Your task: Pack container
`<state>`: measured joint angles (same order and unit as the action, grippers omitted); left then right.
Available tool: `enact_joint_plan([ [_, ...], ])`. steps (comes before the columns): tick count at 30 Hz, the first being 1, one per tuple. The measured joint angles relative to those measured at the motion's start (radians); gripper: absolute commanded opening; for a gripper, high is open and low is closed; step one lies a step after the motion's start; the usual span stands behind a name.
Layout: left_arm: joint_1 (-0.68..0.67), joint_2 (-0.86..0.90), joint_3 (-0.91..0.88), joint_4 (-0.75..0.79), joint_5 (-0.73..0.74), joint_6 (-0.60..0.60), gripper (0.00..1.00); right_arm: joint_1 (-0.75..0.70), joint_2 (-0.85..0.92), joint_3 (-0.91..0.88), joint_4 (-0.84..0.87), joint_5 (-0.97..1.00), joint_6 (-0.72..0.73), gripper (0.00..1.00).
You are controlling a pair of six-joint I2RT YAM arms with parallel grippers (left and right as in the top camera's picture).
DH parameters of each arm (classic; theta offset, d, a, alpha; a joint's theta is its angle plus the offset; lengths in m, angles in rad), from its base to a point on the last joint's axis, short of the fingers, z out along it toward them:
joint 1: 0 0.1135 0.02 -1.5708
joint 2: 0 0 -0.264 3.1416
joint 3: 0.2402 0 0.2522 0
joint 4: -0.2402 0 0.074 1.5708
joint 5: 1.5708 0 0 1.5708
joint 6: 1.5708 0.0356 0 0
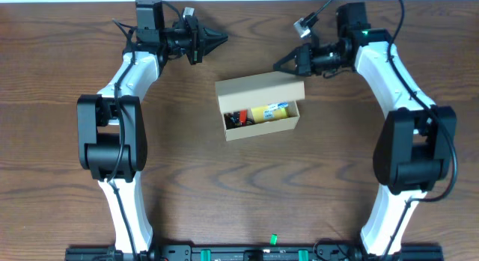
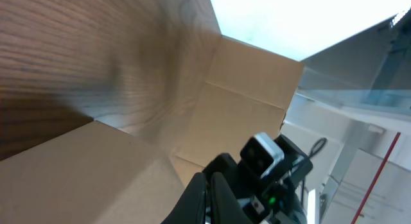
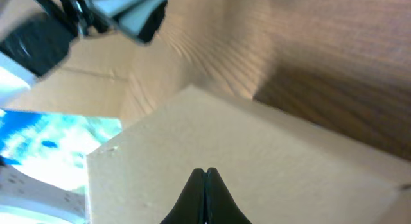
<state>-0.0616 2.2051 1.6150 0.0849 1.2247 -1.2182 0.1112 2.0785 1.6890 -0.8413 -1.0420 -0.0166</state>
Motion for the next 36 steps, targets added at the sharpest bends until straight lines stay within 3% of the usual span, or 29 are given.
enact_joint_plan([
  [10, 0.0, 0.0, 0.013, -0.042, -0.006, 0.111, 0.05, 0.092, -0.053, 0.0, -0.168, 0.222, -0.12, 0.01],
  [14, 0.0, 0.001, 0.121, -0.386, -0.077, 0.26, 0.05, 0.137, -0.053, 0.0, -0.212, 0.303, -0.136, 0.01],
  [17, -0.001, 0.006, 0.274, -0.776, -0.217, 0.438, 0.05, 0.166, -0.053, 0.0, -0.214, 0.345, -0.145, 0.01],
  [20, -0.001, 0.01, 0.427, -1.027, -0.373, 0.588, 0.05, 0.18, -0.053, 0.0, -0.229, 0.369, -0.15, 0.01],
  [28, -0.001, 0.009, 0.651, -1.363, -0.666, 0.83, 0.05, 0.209, -0.055, 0.001, -0.296, 0.472, -0.15, 0.01],
  [36, -0.001, 0.009, 0.675, -1.47, -0.871, 0.911, 0.05, 0.324, -0.073, 0.004, -0.301, 0.638, -0.144, 0.01],
])
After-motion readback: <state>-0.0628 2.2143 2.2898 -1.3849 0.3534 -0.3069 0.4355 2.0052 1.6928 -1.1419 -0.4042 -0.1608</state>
